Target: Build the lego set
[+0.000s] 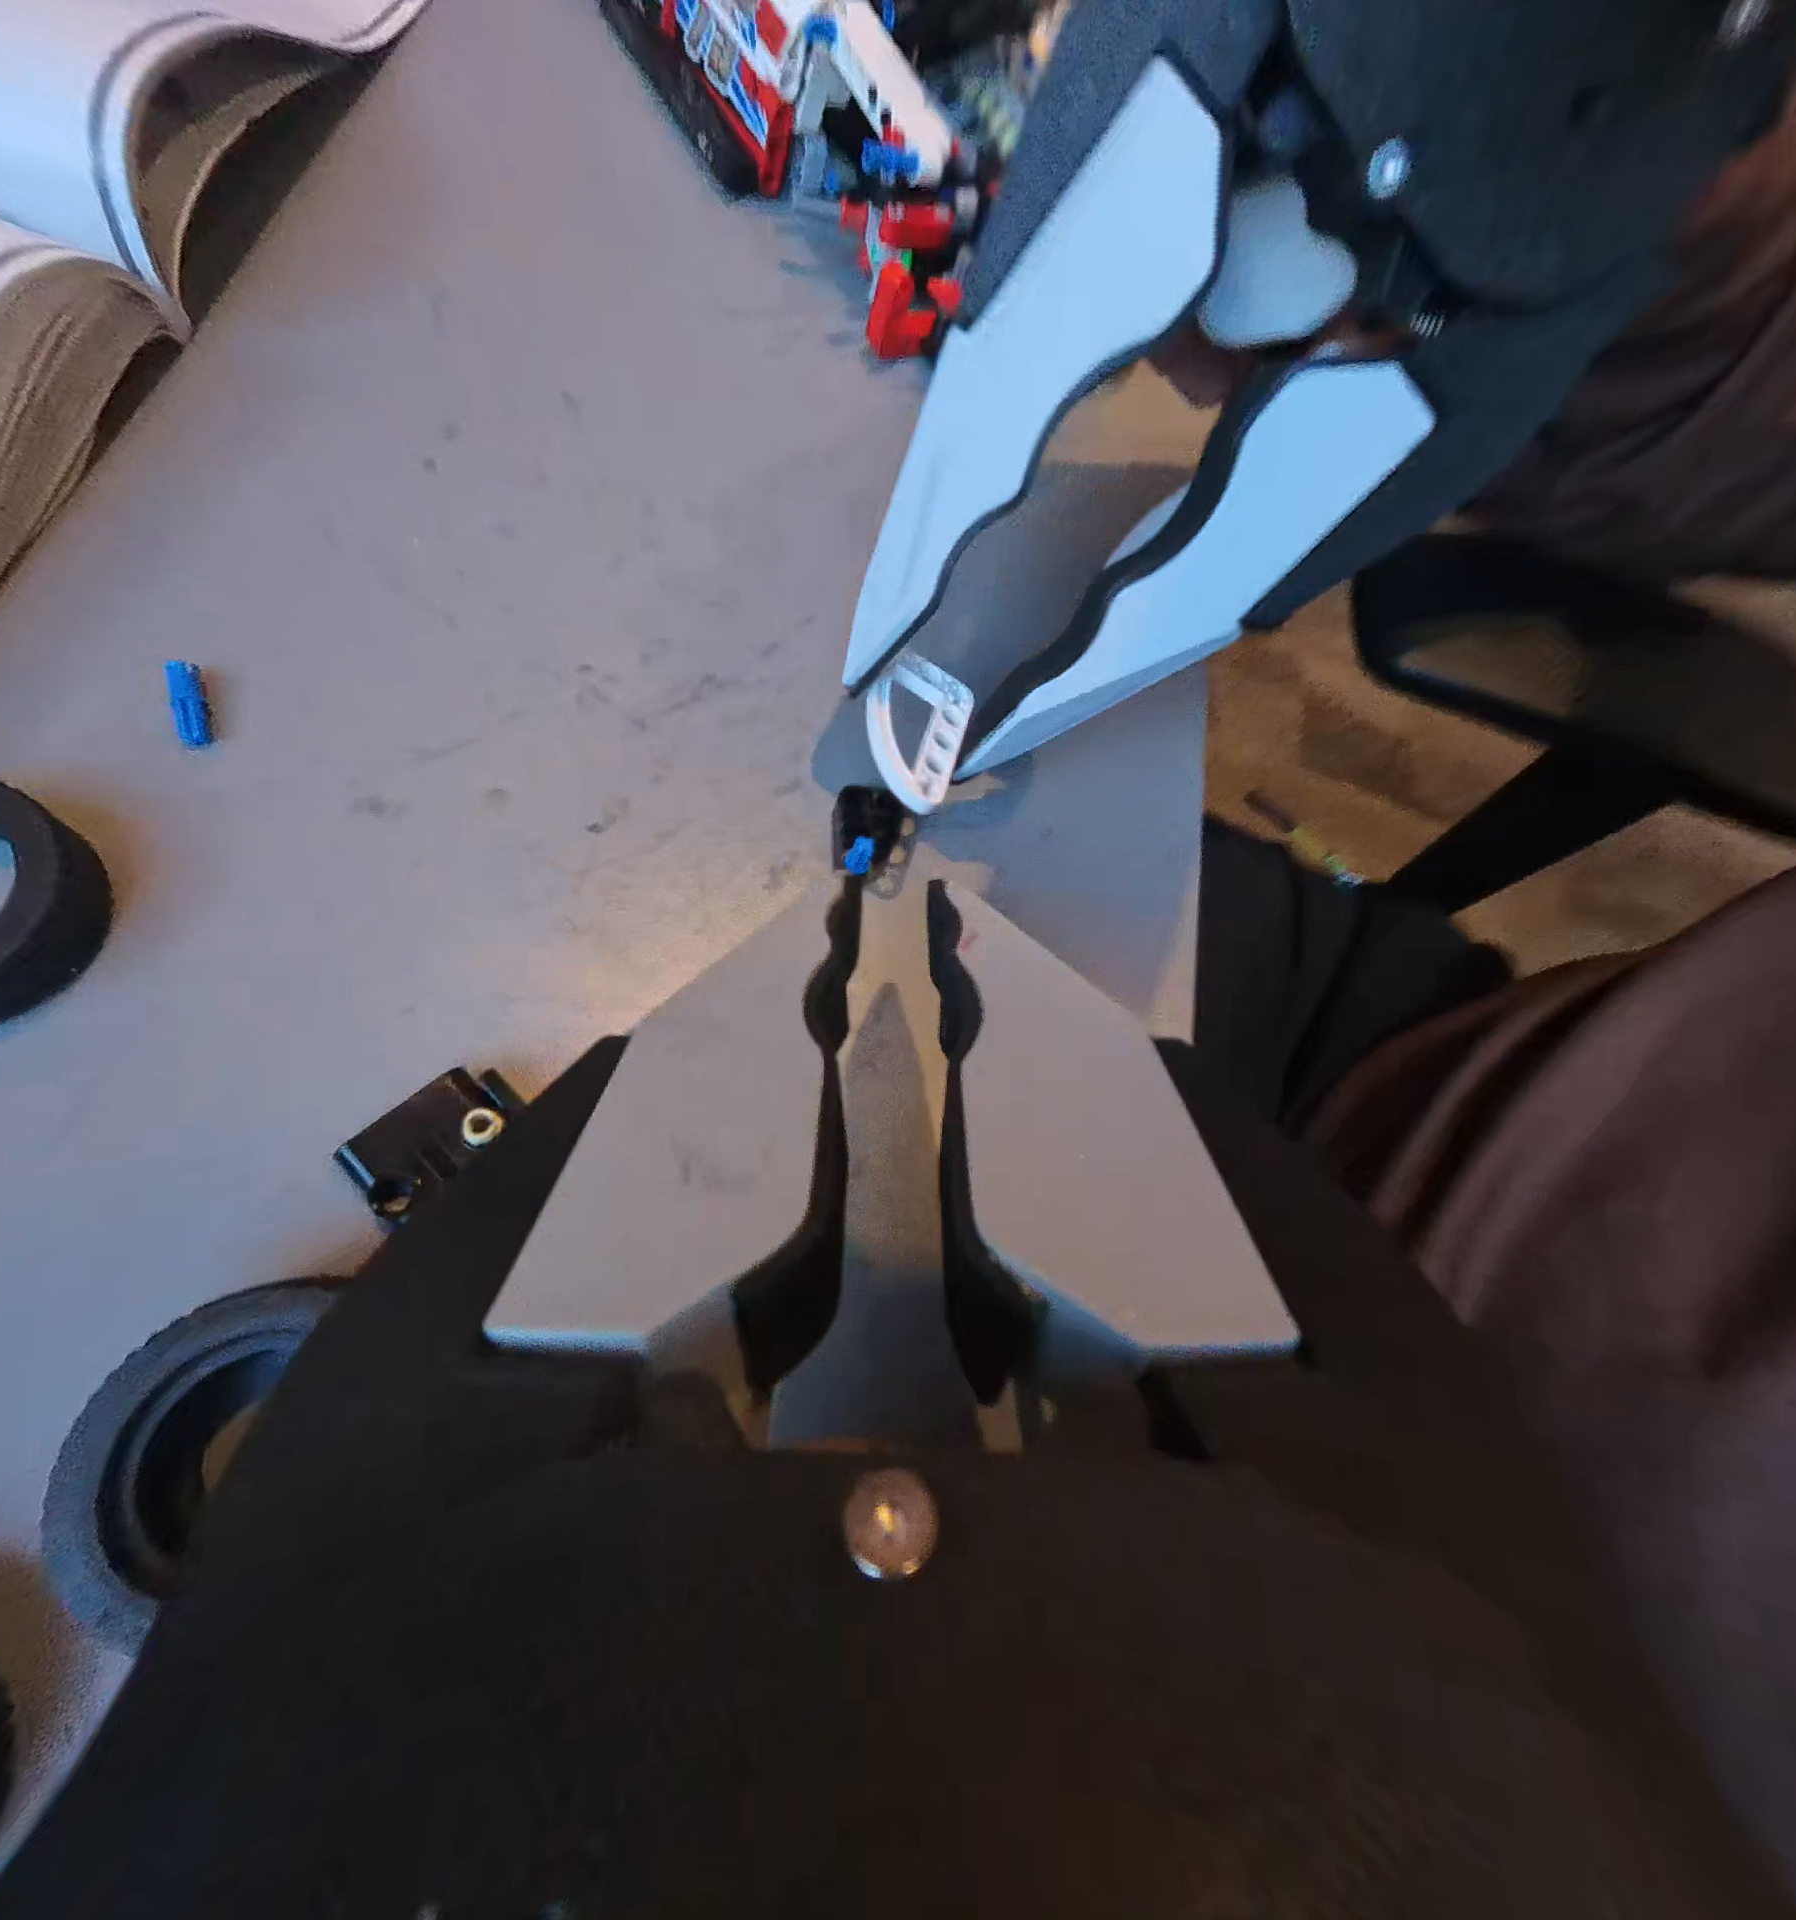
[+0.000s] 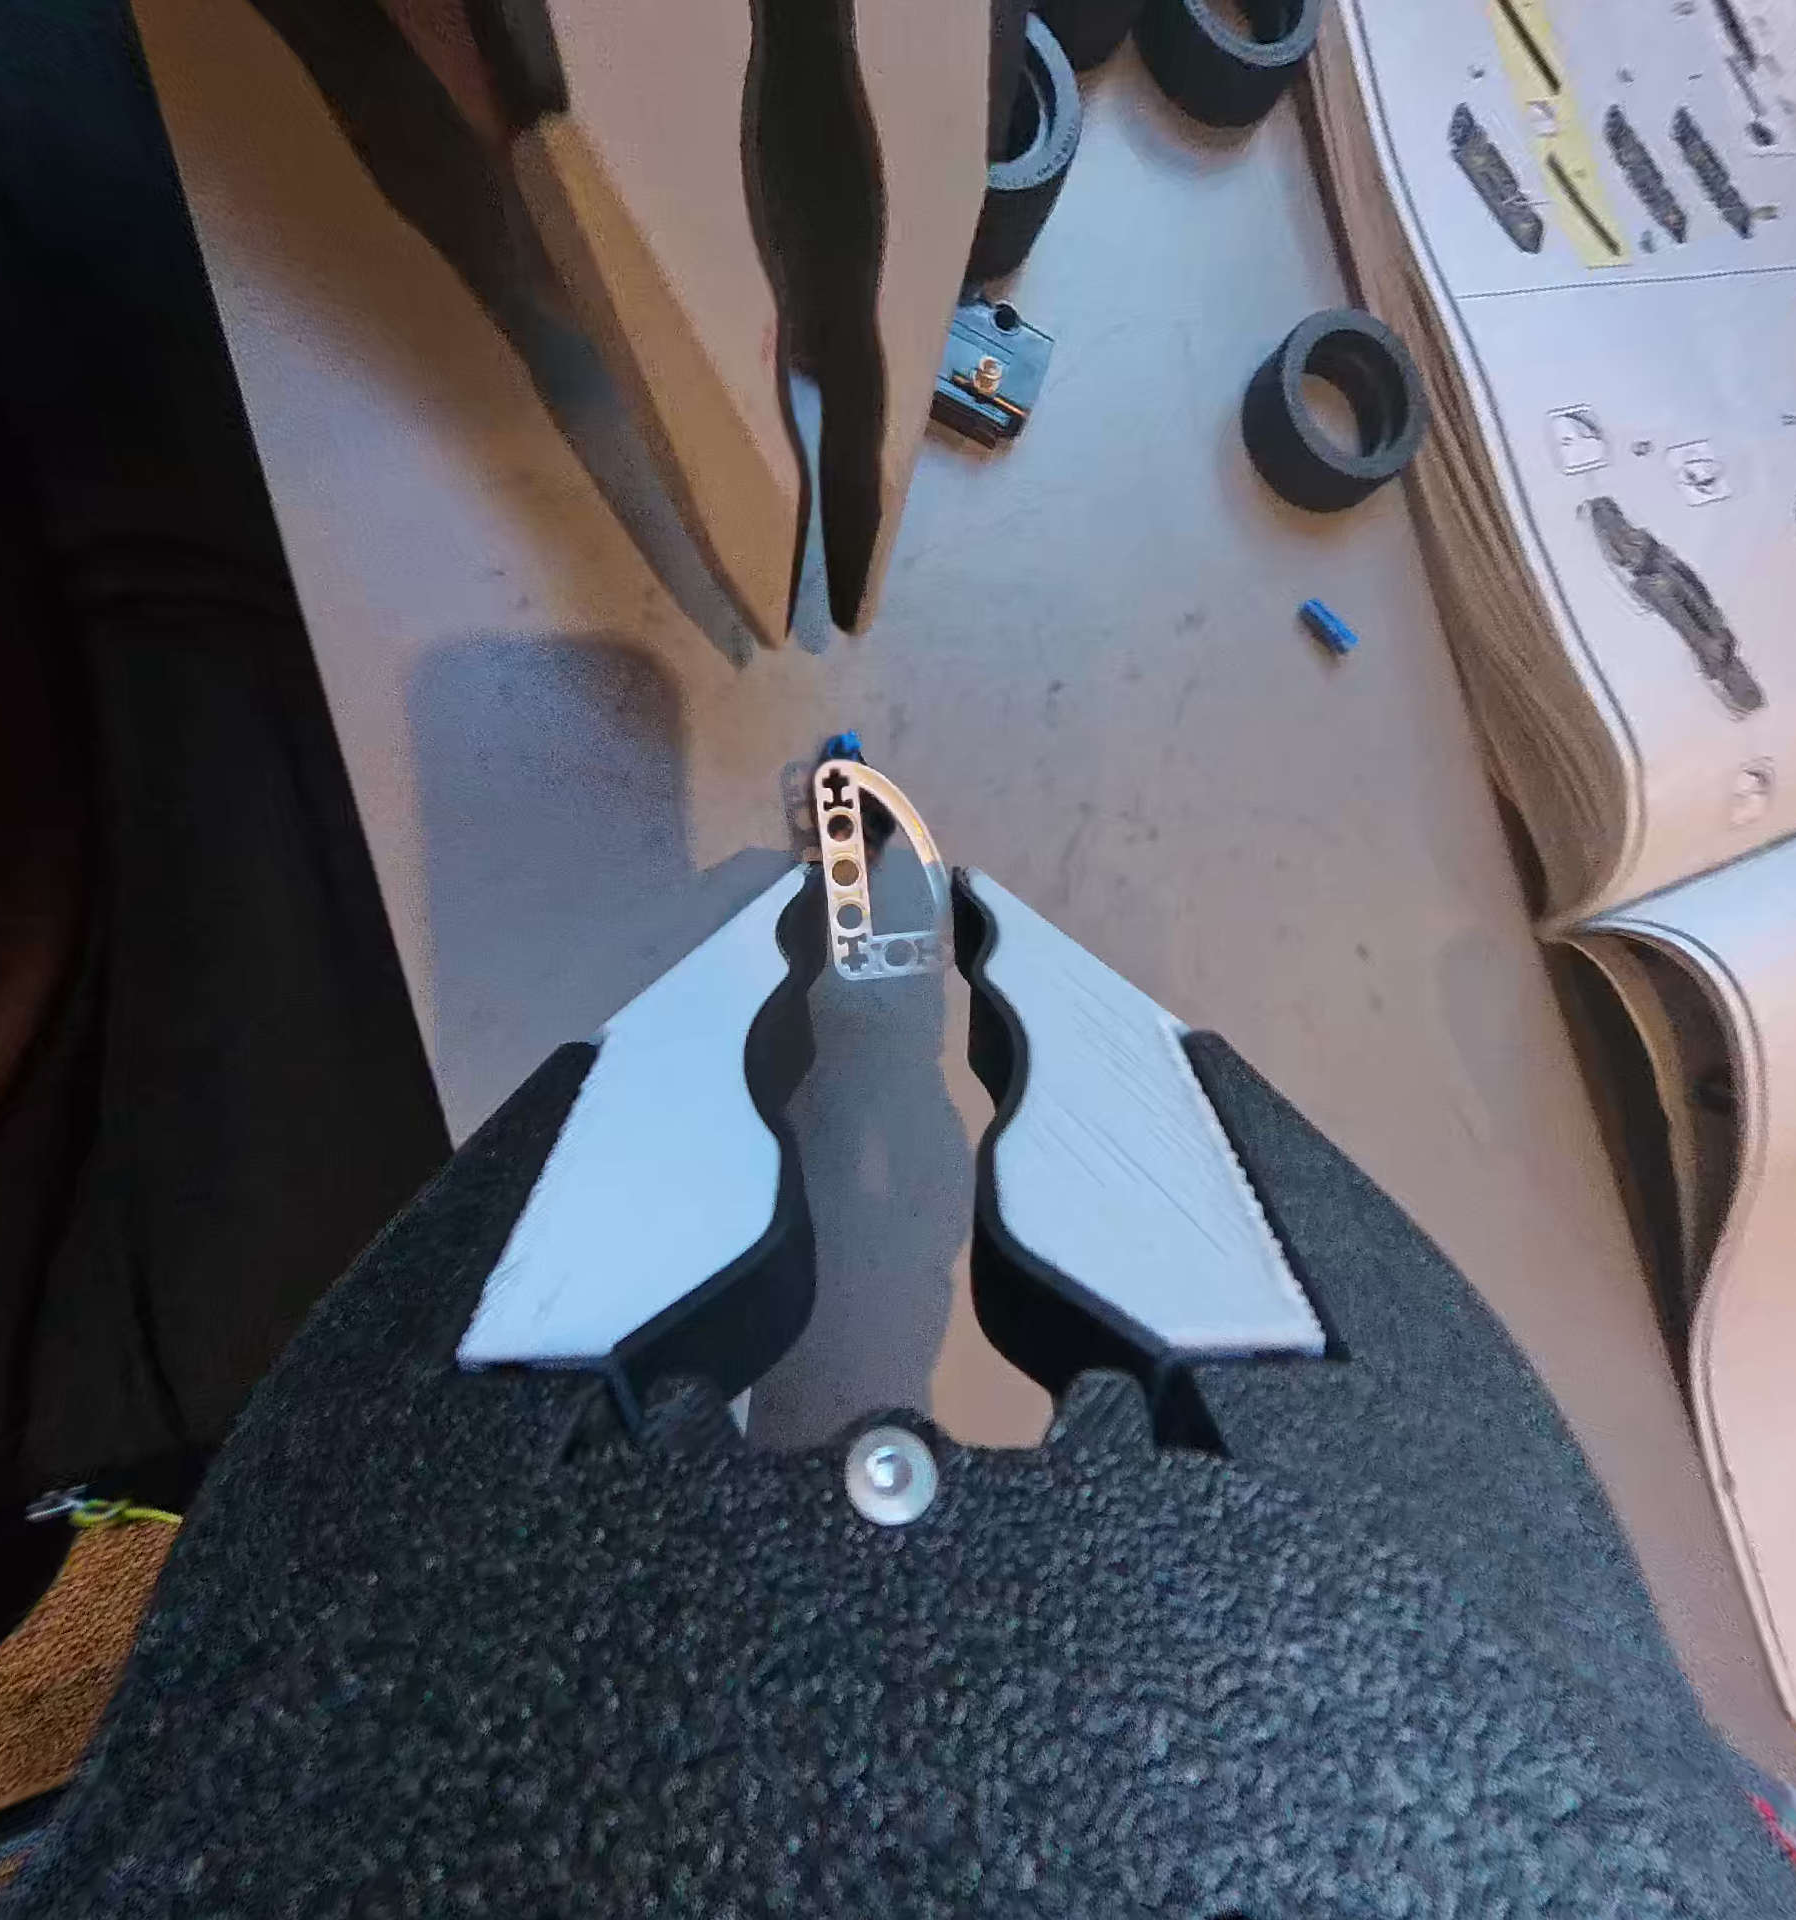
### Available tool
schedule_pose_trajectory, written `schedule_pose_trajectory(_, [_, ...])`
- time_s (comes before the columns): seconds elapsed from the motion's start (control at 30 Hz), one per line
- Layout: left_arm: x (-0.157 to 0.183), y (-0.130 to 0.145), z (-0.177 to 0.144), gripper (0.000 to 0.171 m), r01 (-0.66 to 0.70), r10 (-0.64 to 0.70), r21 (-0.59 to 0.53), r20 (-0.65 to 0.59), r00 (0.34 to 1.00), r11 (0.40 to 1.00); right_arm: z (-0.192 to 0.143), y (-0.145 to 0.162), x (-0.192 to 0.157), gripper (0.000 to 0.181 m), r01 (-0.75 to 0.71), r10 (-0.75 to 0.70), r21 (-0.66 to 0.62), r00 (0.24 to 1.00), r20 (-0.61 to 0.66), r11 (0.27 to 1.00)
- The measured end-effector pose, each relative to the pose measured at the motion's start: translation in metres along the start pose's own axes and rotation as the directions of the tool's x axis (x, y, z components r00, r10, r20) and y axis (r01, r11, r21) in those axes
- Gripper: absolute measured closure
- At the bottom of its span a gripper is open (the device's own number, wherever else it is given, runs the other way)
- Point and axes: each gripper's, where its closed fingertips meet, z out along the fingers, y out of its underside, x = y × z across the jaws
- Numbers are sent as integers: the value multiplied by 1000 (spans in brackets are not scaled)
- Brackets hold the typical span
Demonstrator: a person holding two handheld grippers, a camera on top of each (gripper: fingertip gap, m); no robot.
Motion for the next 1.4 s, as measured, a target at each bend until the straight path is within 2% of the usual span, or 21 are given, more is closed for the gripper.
schedule_pose_trajectory(0.07, [-1,7,6,157,-33,35,-52,21,999,998,4,-2,-1,158,8,-8,0,1000,25,1000])
schedule_pose_trajectory(0.27, [-9,5,16,160,-108,114,-82,76,991,991,5,-2,7,158,-25,25,-4,998,50,1000])
schedule_pose_trajectory(0.57, [-3,2,25,170,-191,196,-97,37,980,977,-3,40,14,157,-229,228,-114,974,-19,967])
schedule_pose_trajectory(0.67, [-2,3,24,167,-184,187,-97,31,982,978,0,37,12,157,-249,251,-90,968,4,964])
schedule_pose_trajectory(0.73, [-2,4,22,163,-177,181,-98,35,983,979,-2,36,14,151,-214,213,-97,977,-19,972])
schedule_pose_trajectory(0.87, [-1,5,19,164,-194,198,-92,43,979,977,-5,30,10,141,-165,165,-84,986,0,983])
schedule_pose_trajectory(1.07, [-3,6,25,169,-219,225,-128,33,974,967,12,7,-6,141,-40,41,-8,994,103,999])
schedule_pose_trajectory(1.23, [-1,8,25,170,-287,292,-147,11,956,947,17,-2,-9,146,13,-17,21,986,163,1000])
schedule_pose_trajectory(1.33, [3,10,23,170,-353,354,-167,-21,935,921,18,-4,-20,165,43,-50,35,968,246,998])
schedule_pose_trajectory(1.4, [4,12,22,170,-397,399,-175,-23,917,901,19,-5,-21,166,55,-65,43,963,260,998])
